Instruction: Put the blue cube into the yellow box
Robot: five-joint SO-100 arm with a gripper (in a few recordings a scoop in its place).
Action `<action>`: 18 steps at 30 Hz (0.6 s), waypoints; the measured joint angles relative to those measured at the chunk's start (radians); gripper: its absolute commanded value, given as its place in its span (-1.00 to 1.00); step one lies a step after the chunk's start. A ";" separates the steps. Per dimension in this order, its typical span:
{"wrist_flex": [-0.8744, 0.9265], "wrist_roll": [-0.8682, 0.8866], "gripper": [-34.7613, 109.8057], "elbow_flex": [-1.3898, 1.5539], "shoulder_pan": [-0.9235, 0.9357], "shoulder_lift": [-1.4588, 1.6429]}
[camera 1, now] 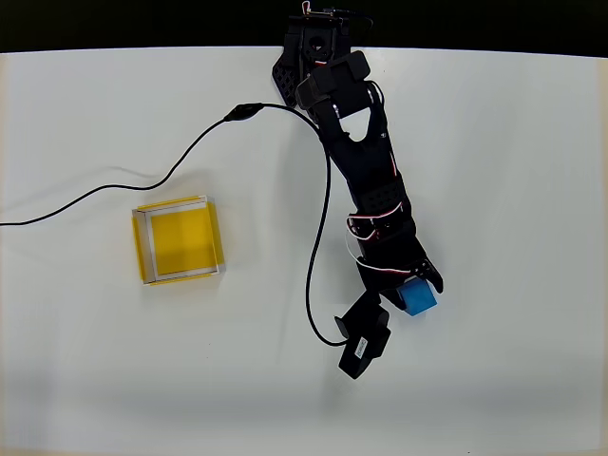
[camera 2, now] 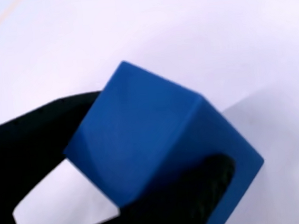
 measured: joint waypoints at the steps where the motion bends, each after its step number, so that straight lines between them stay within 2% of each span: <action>1: 0.000 0.000 -0.20 0.000 -0.003 -0.006; 8: 0.014 -0.034 -0.33 -0.002 0.005 -0.012; 18: 0.075 -0.092 -0.36 -0.014 0.103 0.015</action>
